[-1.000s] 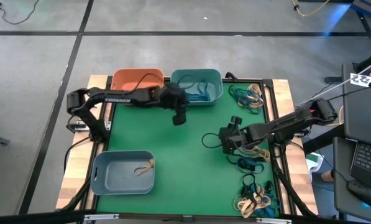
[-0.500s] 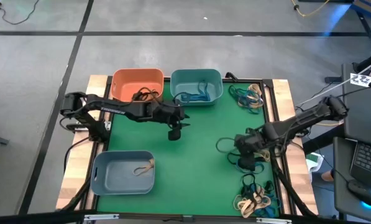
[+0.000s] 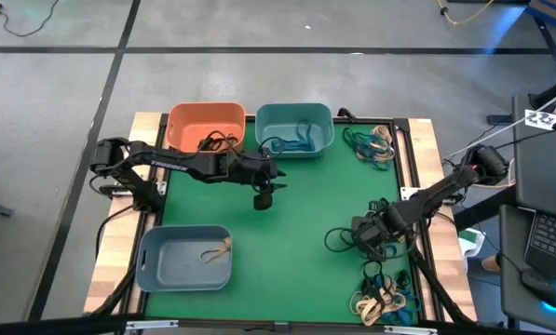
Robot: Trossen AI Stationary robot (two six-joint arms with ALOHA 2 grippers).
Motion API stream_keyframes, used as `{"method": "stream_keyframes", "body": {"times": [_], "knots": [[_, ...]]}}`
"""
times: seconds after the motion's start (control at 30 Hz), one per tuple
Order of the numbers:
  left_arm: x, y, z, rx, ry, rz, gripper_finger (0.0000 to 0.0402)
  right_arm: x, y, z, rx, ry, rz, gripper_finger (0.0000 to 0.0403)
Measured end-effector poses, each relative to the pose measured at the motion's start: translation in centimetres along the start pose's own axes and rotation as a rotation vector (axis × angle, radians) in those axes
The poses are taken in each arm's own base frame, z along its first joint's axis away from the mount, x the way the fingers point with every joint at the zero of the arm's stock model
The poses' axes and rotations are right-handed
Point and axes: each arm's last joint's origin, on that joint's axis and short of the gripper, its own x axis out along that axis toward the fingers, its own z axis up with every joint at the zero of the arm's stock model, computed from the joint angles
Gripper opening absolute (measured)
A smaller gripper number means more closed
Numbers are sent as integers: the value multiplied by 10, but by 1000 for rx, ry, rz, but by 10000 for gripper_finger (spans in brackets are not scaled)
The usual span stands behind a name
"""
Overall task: Sort rubber bands into baskets
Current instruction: Put the blue rubber band into the green bin
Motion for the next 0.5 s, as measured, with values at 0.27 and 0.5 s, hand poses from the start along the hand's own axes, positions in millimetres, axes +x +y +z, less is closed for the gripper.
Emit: {"method": "stream_keyframes", "body": {"times": [0.27, 0.5], "knots": [[0, 0, 0, -11, 2, 0, 159, 5, 5, 3, -11, 33, 59, 20], [0, 0, 0, -11, 2, 0, 159, 4, 7, 2, 33, 86, 126, 29]]}}
